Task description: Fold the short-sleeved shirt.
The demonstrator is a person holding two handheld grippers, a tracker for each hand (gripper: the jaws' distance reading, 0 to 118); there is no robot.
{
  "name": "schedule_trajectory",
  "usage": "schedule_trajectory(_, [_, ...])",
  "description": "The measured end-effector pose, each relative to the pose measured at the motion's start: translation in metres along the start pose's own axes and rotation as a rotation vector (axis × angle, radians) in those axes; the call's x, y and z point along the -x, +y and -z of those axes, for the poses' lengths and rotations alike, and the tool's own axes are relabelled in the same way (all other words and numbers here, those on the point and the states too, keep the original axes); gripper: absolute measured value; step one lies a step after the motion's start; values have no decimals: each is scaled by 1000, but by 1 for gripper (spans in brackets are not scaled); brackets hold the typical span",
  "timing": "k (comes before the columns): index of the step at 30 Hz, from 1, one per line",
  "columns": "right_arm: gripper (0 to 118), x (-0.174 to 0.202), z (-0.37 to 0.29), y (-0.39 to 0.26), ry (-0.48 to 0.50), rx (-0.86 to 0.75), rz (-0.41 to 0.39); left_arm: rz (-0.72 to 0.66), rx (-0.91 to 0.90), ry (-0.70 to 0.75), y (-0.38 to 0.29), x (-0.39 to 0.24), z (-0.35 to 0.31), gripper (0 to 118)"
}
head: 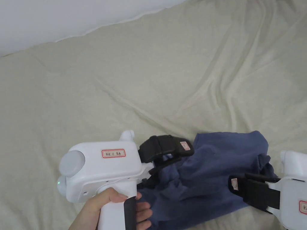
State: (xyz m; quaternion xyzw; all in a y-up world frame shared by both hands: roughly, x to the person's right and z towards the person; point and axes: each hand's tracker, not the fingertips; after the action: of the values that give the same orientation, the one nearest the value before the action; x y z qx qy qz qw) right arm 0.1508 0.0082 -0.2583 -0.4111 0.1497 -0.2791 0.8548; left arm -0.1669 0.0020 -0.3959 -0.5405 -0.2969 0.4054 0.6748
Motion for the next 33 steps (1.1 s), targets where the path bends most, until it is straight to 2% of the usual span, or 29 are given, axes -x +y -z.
schedule_trajectory(1, [0, 0, 0, 0, 3, 2, -3, -9, 12, -25, -7, -9, 4, 110])
schedule_trajectory(3, [0, 2, -1, -1, -2, 2, -6, 20, 21, 15, -4, -18, -1, 110])
schedule_trajectory(6, [0, 2, -5, 1, 0, -7, -6, 178, -53, 113, -6, -26, -14, 110])
schedule_trajectory(10, [0, 3, -9, 3, -3, -21, -8, 295, -39, 297, -22, -43, -33, 108])
schedule_trajectory(13, [0, 4, -11, 4, -3, -26, -13, 370, -69, 448, -32, -35, -42, 101])
schedule_trajectory(14, [0, 5, -11, 4, -4, -28, -15, 362, -81, 463, -36, -31, -45, 85])
schedule_trajectory(15, [0, 6, -12, 4, -3, -28, -18, 347, -84, 456, -38, -26, -46, 62])
schedule_trajectory(16, [0, 7, -12, 4, -3, -28, -21, 334, -89, 460, -40, -20, -46, 28])
schedule_trajectory(17, [0, 7, -12, 4, -4, -29, -22, 320, -100, 469, -40, -11, -45, 12])
schedule_trajectory(19, [0, 9, -14, 3, -5, -35, -24, 334, -117, 546, -46, -3, -41, 11])
schedule_trajectory(22, [0, 13, -19, 3, -12, -52, -46, 292, -110, 533, -46, 9, -31, 0])
schedule_trajectory(23, [0, 14, -21, 4, -14, -55, -51, 277, -92, 506, -46, 9, -26, 0])
schedule_trajectory(27, [0, 11, -27, 4, -4, -75, -50, 361, -61, 505, -46, -2, 1, 0])
schedule_trajectory(31, [0, 7, -31, 3, -9, -78, -53, 364, 4, 486, -38, -11, 36, 0])
schedule_trajectory(33, [0, 3, -33, 2, -15, -77, -51, 443, 47, 515, -37, -18, 57, 0])
